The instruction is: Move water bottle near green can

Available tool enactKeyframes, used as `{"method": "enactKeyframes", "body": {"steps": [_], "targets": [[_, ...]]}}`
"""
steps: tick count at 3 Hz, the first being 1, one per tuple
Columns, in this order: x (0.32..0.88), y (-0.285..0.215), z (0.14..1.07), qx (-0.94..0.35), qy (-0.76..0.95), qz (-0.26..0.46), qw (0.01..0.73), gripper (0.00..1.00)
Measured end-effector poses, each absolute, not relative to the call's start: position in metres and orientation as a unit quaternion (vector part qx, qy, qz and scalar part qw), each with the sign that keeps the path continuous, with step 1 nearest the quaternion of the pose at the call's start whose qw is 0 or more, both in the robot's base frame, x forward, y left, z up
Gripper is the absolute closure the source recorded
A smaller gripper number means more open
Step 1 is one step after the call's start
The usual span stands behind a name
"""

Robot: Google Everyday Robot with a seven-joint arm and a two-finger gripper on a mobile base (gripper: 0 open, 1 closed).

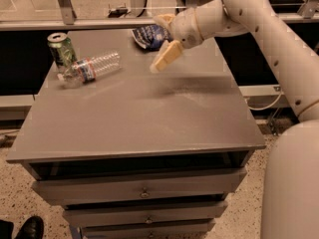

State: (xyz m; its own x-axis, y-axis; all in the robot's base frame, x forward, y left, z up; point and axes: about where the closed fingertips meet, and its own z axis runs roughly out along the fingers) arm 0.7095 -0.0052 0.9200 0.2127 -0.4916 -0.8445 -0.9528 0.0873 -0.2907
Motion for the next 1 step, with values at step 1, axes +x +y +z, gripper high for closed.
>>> {"method": "enactKeyframes", "body": {"steps": [1], "targets": [[0.71, -0.0135, 0.9184, -0.625, 0.579, 0.246, 0.461, 0.0]]}}
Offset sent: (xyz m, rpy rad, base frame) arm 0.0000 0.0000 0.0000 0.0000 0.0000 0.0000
